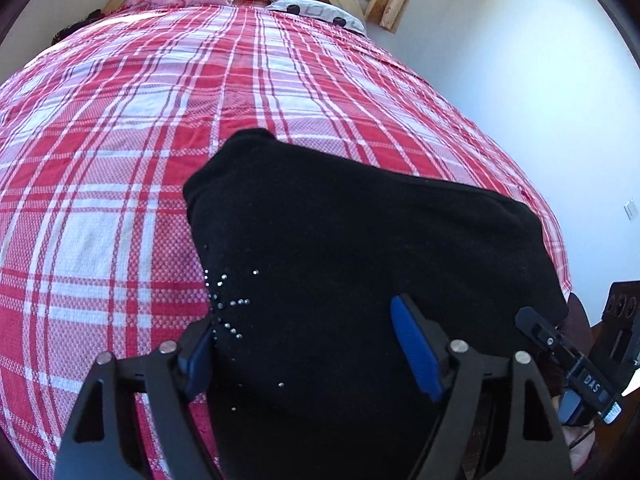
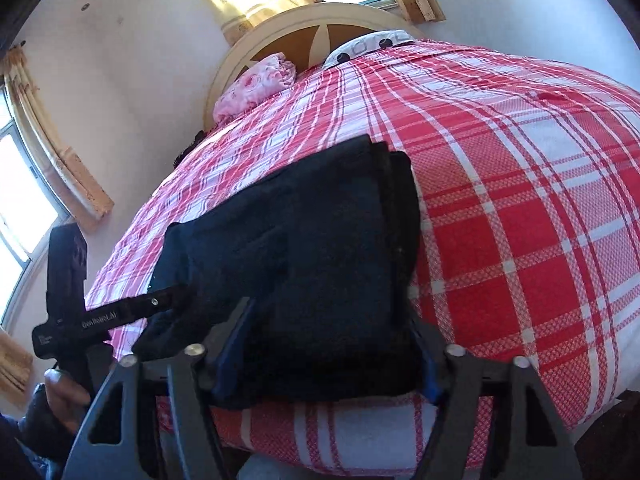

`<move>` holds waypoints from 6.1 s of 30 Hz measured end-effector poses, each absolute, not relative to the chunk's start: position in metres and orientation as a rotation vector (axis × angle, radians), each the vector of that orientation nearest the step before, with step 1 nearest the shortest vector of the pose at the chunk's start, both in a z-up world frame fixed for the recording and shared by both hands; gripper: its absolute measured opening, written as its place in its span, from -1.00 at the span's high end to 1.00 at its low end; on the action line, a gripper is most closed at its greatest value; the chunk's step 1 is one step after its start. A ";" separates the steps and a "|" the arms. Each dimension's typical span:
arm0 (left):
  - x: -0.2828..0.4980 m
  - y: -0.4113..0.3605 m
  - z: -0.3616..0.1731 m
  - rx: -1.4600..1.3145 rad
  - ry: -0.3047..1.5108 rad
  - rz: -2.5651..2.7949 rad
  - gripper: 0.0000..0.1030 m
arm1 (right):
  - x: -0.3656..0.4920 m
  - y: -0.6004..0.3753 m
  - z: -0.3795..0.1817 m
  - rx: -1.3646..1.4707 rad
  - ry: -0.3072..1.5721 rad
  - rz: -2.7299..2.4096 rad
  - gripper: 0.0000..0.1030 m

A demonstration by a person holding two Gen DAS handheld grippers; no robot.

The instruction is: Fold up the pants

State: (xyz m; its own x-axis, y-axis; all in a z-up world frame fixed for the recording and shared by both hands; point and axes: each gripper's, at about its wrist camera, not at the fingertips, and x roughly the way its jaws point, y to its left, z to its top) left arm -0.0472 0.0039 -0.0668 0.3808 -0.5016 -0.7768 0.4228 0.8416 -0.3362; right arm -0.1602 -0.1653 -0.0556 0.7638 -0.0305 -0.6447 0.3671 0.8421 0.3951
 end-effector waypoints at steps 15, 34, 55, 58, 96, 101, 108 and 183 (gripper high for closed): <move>-0.058 -0.001 -0.051 -0.027 0.967 -0.566 0.30 | -0.157 -0.139 -0.045 0.331 0.682 -0.336 0.27; -0.052 0.013 -0.041 -0.129 0.960 -0.605 0.43 | -0.158 -0.142 -0.024 0.422 0.619 -0.308 0.38; 0.071 0.209 0.029 -0.167 0.680 -0.029 0.43 | 0.135 -0.059 0.044 0.183 0.558 0.149 0.39; 0.087 0.225 0.027 -0.154 0.666 0.033 0.43 | 0.178 -0.042 0.041 0.183 0.557 0.187 0.39; 0.090 0.275 -0.031 0.198 0.766 0.483 -1.00 | 0.233 -0.133 -0.054 0.500 0.669 -0.059 -0.25; 0.051 0.280 -0.030 0.098 0.787 0.481 -1.00 | 0.152 -0.115 -0.012 0.355 0.526 -0.039 -0.30; 0.009 0.251 -0.015 0.011 0.742 0.345 -1.00 | 0.103 -0.054 -0.006 0.223 0.539 0.147 -0.43; -0.033 0.202 0.041 0.066 0.550 0.217 -1.00 | 0.042 -0.058 0.038 0.263 0.439 0.221 -0.46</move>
State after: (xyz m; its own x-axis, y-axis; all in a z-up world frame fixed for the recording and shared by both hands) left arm -0.0334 0.2018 0.0410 0.8305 0.2222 -0.5107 -0.1868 0.9750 0.1205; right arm 0.0418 -0.0583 0.0381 0.8823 0.2664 -0.3880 -0.1539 0.9423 0.2972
